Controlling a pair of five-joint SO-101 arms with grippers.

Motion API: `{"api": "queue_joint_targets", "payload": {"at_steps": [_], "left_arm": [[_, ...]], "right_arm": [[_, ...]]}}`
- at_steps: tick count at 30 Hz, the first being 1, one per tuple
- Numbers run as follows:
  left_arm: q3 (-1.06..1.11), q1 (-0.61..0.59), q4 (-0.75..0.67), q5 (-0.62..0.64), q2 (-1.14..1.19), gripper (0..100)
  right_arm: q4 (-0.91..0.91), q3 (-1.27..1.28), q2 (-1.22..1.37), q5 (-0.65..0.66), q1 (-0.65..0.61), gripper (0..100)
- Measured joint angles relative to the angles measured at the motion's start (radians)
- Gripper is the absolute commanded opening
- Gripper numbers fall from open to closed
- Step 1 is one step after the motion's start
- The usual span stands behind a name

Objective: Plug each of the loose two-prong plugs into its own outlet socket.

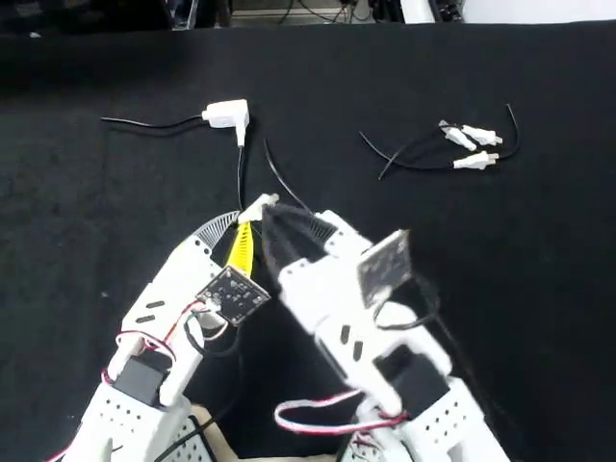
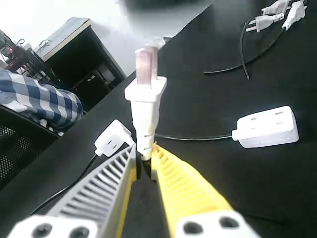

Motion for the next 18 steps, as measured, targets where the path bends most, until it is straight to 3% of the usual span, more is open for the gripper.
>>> {"api": "queue_joint_targets", "payload": {"at_steps": [12,18], "left_arm": [[-0.005,0.021,0.054,0.000,0.000,3],[-0.060,0.021,0.153,0.000,0.000,3]], "right_arm": [[-0.012,0.037,-0.041,0.028,-0.012,1.2],[-0.204,0.187,-0.041,0.028,0.091,1.2]]}}
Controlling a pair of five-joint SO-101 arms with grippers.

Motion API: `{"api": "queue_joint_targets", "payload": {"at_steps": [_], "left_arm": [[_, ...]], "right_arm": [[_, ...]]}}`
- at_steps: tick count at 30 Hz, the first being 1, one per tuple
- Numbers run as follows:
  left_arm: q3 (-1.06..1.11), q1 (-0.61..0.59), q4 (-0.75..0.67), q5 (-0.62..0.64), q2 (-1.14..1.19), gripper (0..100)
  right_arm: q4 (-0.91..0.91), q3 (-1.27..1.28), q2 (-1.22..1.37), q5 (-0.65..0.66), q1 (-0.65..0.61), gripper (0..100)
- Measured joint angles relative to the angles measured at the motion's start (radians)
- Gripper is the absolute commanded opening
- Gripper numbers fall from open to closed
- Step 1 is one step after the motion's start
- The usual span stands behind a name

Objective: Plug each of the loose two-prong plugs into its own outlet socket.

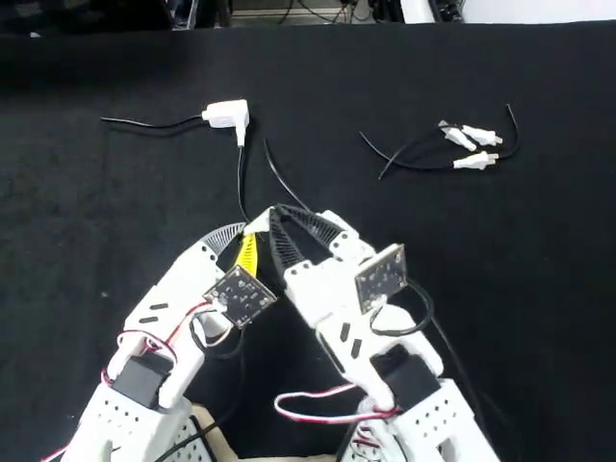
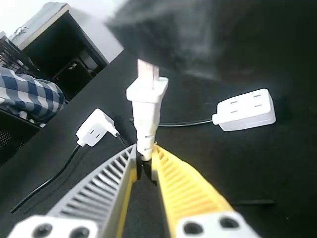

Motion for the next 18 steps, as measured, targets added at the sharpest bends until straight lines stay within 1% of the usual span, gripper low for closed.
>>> {"api": "queue_joint_targets", "payload": {"at_steps": [3,9,14,18], "left_arm": [[-0.017,0.000,0.015,0.000,0.000,3],[-0.034,0.000,0.015,0.008,0.000,3],[-0.063,0.000,0.017,0.094,0.003,3],[-0.094,-0.002,0.018,0.120,0.005,3]], "right_arm": [[-0.069,0.051,0.000,0.000,0.008,1.2],[-0.081,0.061,-0.009,0.000,0.014,1.2],[-0.063,0.069,-0.012,0.000,0.017,1.2],[-0.052,0.054,-0.012,0.000,0.017,1.2]]}}
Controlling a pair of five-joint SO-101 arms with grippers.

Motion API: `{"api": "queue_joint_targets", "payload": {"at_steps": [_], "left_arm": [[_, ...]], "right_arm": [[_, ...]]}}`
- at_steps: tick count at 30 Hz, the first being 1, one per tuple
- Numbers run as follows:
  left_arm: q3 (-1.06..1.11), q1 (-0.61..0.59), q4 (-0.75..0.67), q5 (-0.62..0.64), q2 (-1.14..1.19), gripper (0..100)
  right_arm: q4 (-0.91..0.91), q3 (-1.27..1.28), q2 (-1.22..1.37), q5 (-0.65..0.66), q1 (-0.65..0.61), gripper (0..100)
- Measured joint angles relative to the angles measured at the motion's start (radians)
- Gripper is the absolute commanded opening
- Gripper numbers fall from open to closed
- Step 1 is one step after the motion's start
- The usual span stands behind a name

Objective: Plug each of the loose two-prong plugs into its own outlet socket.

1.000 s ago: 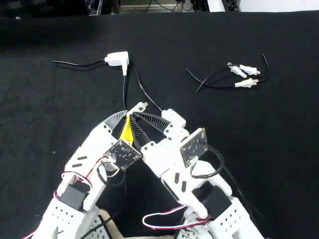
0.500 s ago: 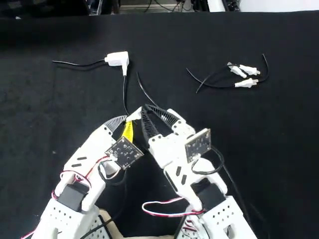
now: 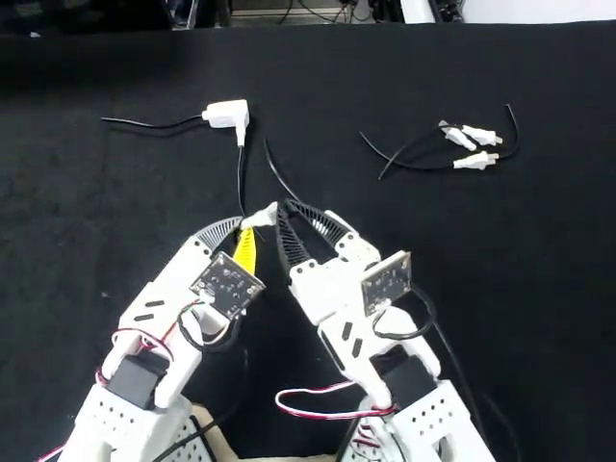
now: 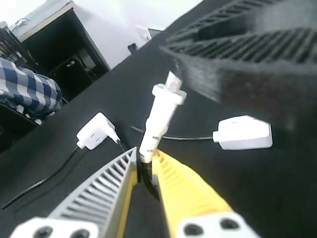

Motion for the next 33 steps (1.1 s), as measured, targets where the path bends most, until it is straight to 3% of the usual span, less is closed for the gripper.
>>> {"api": "queue_joint_targets", "payload": {"at_steps": [7,17,33], "left_arm": [[-0.063,0.005,0.023,0.003,0.000,3],[-0.187,0.087,0.242,0.003,0.000,3],[-0.330,0.126,0.242,0.003,-0.095,3]], "right_arm": [[0.002,0.000,-0.003,-0.002,0.002,1.2],[0.002,-0.002,-0.003,-0.002,0.008,1.2],[0.034,0.021,0.002,0.002,0.003,1.2]]}}
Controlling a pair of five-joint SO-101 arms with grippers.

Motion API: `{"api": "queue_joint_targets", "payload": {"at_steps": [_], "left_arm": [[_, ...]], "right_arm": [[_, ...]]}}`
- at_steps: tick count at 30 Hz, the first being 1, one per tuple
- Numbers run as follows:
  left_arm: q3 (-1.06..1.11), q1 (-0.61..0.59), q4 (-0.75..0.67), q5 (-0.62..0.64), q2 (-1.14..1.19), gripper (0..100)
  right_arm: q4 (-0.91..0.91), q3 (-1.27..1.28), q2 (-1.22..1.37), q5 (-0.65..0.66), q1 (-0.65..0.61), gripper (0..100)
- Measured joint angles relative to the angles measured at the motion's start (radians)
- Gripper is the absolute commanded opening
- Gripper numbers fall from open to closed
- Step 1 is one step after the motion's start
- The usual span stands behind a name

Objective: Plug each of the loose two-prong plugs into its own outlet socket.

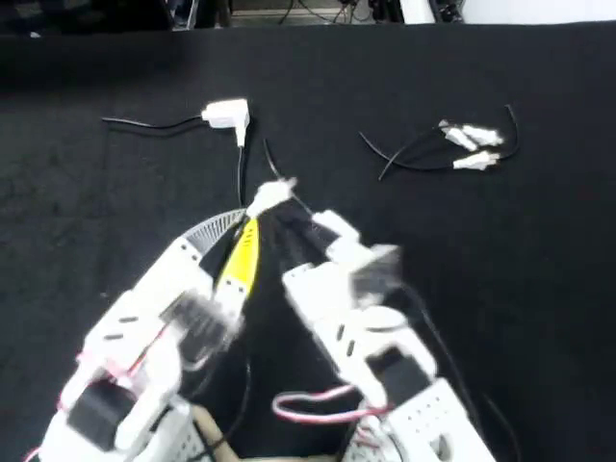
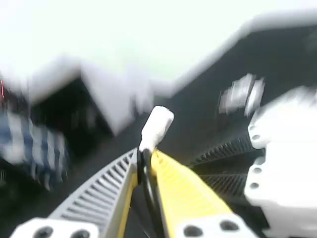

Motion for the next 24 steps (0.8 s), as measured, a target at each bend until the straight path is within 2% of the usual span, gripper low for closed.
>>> {"api": "queue_joint_targets", "payload": {"at_steps": [9,14,19,24], "left_arm": [[-0.029,0.017,0.000,0.000,-0.008,3],[0.071,0.014,0.000,0.000,-0.014,3],[0.227,-0.120,-0.017,0.000,0.003,3],[0.244,-0.295,-0.044,0.040,0.002,3]], "right_arm": [[0.009,0.000,0.011,0.000,-0.005,1.3],[0.017,0.000,0.011,0.000,-0.005,1.6],[0.060,0.000,0.011,0.018,-0.006,11.5],[0.106,0.000,0.011,0.083,-0.006,11.6]]}}
